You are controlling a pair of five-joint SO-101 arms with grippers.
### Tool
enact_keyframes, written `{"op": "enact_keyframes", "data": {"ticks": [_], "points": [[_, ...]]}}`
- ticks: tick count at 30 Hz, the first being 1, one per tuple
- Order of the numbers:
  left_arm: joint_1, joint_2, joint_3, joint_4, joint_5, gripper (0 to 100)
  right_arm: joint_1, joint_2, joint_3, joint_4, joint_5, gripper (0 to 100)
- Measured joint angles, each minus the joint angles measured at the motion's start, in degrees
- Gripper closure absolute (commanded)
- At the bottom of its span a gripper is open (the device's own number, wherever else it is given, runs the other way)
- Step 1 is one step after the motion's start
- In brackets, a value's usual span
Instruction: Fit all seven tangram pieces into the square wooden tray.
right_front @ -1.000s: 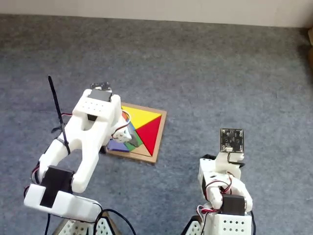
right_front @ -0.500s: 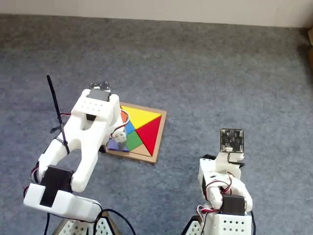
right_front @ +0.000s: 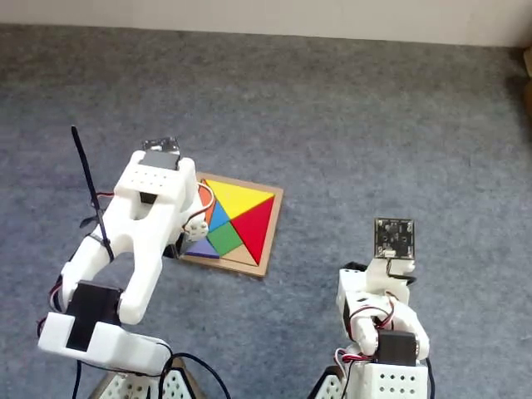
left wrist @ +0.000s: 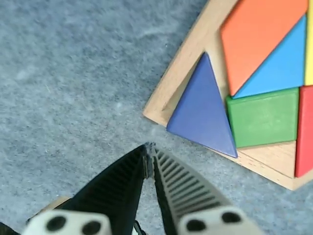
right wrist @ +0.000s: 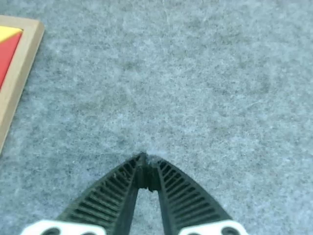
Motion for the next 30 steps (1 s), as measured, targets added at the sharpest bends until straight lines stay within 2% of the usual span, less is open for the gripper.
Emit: {"op": "enact_keyframes", "data": {"ticks": [5, 12, 18, 21, 25, 30], "points": [[2.73, 0.0, 0.79, -1.93, 0.0, 99, 0.0, 0.0, 0.0, 0.0, 0.0, 98.0], [3.43, -0.09, 8.88, -18.81, 0.18, 99, 0.0, 0.0, 0.0, 0.0, 0.0, 98.0], [3.43, -0.35, 9.05, -21.71, 0.18, 100, 0.0, 0.0, 0.0, 0.0, 0.0, 98.0], [3.43, -0.35, 8.88, -20.66, 0.09, 100, 0.0, 0.0, 0.0, 0.0, 0.0, 98.0], [3.52, -2.2, 7.38, -13.19, 0.09, 100, 0.0, 0.0, 0.0, 0.0, 0.0, 98.0], [3.52, -12.57, 7.3, -7.82, 0.0, 100, 0.0, 0.0, 0.0, 0.0, 0.0, 98.0]]}}
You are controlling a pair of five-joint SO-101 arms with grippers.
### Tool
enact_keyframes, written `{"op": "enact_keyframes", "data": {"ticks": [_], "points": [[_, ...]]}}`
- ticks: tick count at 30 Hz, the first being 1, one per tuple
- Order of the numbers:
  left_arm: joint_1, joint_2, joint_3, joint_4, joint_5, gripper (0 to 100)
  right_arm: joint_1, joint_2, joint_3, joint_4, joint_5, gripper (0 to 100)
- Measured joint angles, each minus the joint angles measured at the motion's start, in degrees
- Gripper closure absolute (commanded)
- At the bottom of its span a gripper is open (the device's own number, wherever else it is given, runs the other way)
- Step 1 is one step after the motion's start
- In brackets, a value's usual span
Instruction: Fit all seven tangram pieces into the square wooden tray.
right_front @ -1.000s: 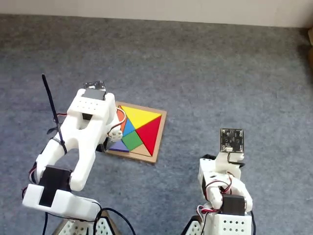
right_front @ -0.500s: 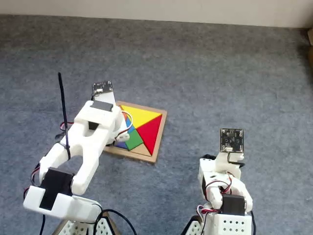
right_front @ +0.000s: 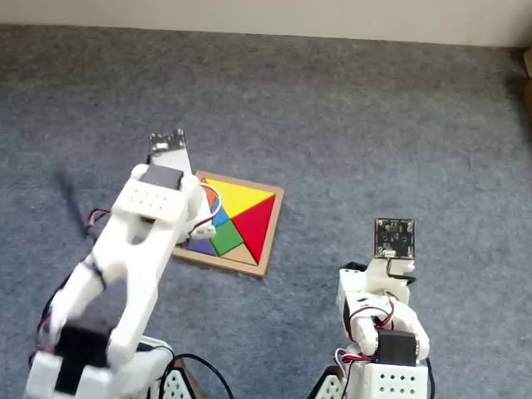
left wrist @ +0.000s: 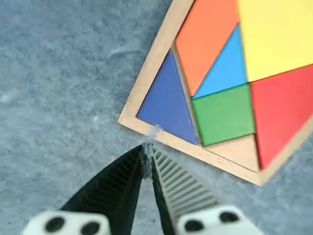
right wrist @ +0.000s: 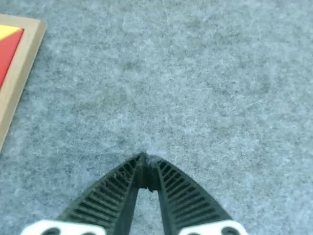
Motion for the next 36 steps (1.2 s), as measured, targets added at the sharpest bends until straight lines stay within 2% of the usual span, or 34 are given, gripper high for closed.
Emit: {"op": "enact_keyframes", "data": {"ticks": [3, 7, 14, 23, 36], "points": [[0.0, -8.62, 3.78, 0.18, 0.0, 100, 0.0, 0.0, 0.0, 0.0, 0.0, 98.0], [0.0, -19.87, 11.34, -4.57, -0.44, 100, 0.0, 0.0, 0.0, 0.0, 0.0, 98.0], [-0.26, -37.8, 30.15, -20.48, -6.59, 99, 0.0, 0.0, 0.0, 0.0, 0.0, 98.0], [-2.55, -55.47, 50.55, -38.59, -8.0, 99, 0.0, 0.0, 0.0, 0.0, 0.0, 98.0], [-3.08, -76.04, 62.51, -45.19, -8.0, 99, 0.0, 0.0, 0.0, 0.0, 0.0, 98.0]]}}
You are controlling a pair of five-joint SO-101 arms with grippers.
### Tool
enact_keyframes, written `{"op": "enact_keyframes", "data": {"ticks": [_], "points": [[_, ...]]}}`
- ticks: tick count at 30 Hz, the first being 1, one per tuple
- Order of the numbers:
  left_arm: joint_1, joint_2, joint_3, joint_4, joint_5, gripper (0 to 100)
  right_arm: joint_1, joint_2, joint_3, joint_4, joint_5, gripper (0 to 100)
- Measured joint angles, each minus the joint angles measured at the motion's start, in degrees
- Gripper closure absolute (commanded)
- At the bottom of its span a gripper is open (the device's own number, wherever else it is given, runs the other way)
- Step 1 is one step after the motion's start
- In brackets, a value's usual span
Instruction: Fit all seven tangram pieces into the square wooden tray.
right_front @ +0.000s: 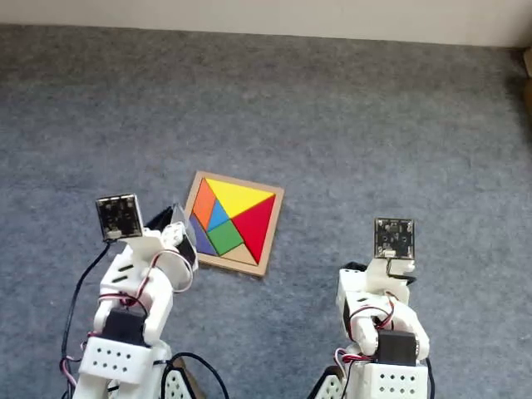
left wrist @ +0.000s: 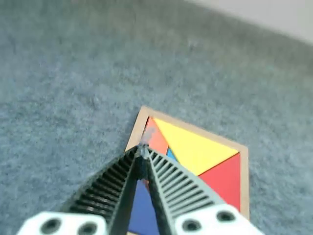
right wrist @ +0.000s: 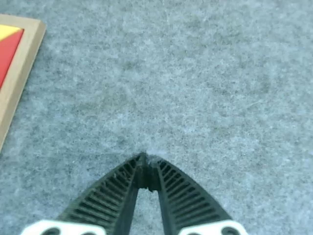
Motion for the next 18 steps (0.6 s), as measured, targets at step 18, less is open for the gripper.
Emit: {"op": "enact_keyframes", "data": {"ticks": [18], "points": [[-1.32, -8.88, 0.09, 17.41, -0.18, 99, 0.0, 0.0, 0.0, 0.0, 0.0, 98.0]]}}
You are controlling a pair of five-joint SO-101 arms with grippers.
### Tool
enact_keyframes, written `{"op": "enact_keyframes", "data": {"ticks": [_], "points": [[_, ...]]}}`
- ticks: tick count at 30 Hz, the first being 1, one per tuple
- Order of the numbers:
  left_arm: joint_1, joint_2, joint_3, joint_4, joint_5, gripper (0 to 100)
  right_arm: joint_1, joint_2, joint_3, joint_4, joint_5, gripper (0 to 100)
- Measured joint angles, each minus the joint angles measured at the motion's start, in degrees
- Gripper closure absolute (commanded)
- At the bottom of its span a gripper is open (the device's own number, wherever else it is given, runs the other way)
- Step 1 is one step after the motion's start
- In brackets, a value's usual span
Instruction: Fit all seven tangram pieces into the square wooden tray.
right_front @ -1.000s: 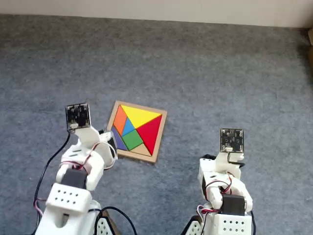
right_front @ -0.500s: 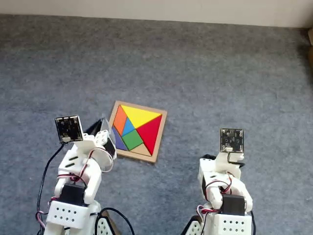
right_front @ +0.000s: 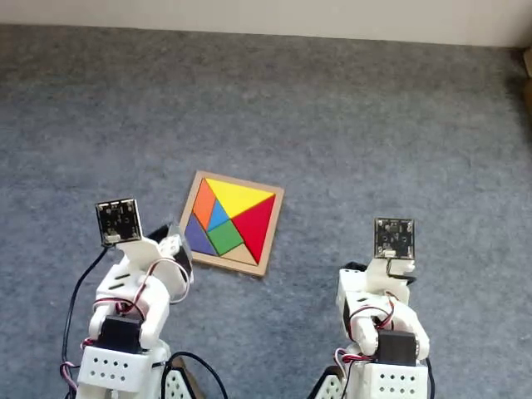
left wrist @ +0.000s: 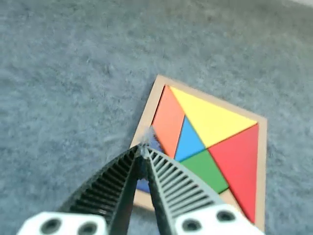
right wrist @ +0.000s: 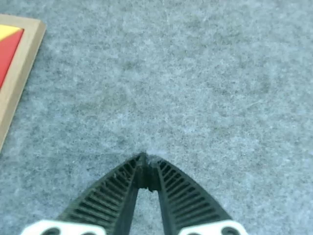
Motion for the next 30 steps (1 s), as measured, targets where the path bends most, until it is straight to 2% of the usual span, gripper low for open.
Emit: {"op": "enact_keyframes", "data": {"ticks": [6, 16, 25, 30], "points": [[0.0, -0.09, 0.0, 8.88, 0.0, 99, 0.0, 0.0, 0.0, 0.0, 0.0, 98.0], [0.0, -0.09, 0.0, 14.68, -0.88, 99, 0.0, 0.0, 0.0, 0.0, 0.0, 98.0], [0.0, -0.09, 0.0, 19.87, -23.38, 99, 0.0, 0.0, 0.0, 0.0, 0.0, 98.0], [0.0, -0.09, 0.0, 19.87, -26.29, 99, 0.0, 0.0, 0.0, 0.0, 0.0, 98.0]]}}
